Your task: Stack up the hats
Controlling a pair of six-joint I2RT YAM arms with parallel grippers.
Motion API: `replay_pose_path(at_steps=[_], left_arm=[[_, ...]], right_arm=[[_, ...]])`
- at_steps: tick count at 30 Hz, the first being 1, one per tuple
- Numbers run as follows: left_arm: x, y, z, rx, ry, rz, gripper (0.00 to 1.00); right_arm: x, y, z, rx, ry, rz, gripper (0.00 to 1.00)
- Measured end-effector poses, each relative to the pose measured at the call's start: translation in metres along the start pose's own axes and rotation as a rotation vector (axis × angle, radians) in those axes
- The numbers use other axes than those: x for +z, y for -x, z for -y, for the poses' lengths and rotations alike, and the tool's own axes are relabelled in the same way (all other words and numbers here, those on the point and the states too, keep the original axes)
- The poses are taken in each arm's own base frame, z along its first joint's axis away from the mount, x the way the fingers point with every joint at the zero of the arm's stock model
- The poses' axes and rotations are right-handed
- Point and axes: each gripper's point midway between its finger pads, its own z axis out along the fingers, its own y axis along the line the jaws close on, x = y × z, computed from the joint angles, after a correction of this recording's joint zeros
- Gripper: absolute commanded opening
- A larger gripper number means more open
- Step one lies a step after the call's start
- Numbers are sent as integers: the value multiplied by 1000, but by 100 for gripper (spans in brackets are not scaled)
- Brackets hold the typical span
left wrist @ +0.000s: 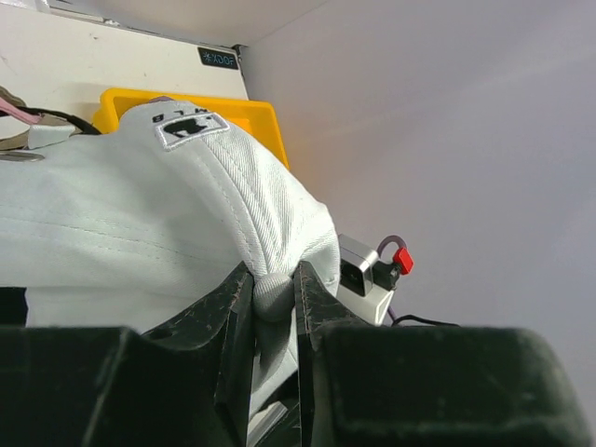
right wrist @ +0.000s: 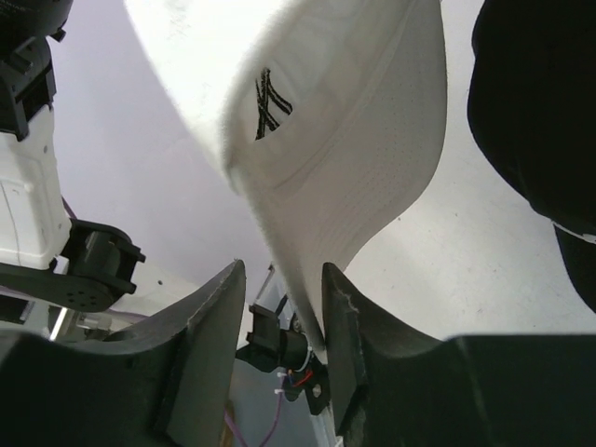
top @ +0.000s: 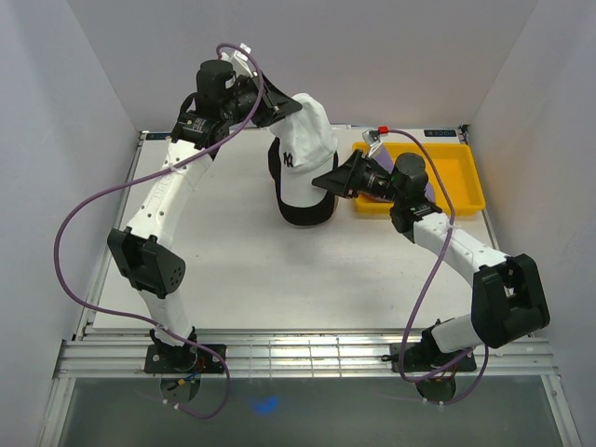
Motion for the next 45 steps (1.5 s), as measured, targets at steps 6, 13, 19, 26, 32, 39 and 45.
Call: replay_pose_path(at_steps=[6, 13, 19, 26, 32, 39, 45], left_arm=[[0, 1, 1, -3, -5, 5, 4], [1, 0, -1, 5, -4, 3, 58], [-6, 24, 5, 52, -90, 44, 85], [-40, 64, -14, 79, -106, 166, 98], [-97, 77, -8, 69, -103, 310, 98], [-134, 78, 3, -8, -175, 401, 97], [-107, 58, -34, -177, -181, 312, 98]], right_arm=[[0, -2, -2, 19, 4, -8, 21], [1, 1, -21, 80, 79, -18, 8], [27, 34, -43, 244, 223, -16, 8], [55, 93, -77, 320, 374, 23, 8], [57, 133, -107, 329, 500, 75, 8], [58, 147, -99, 373, 537, 95, 8], [62, 148, -90, 402, 533, 98, 8]])
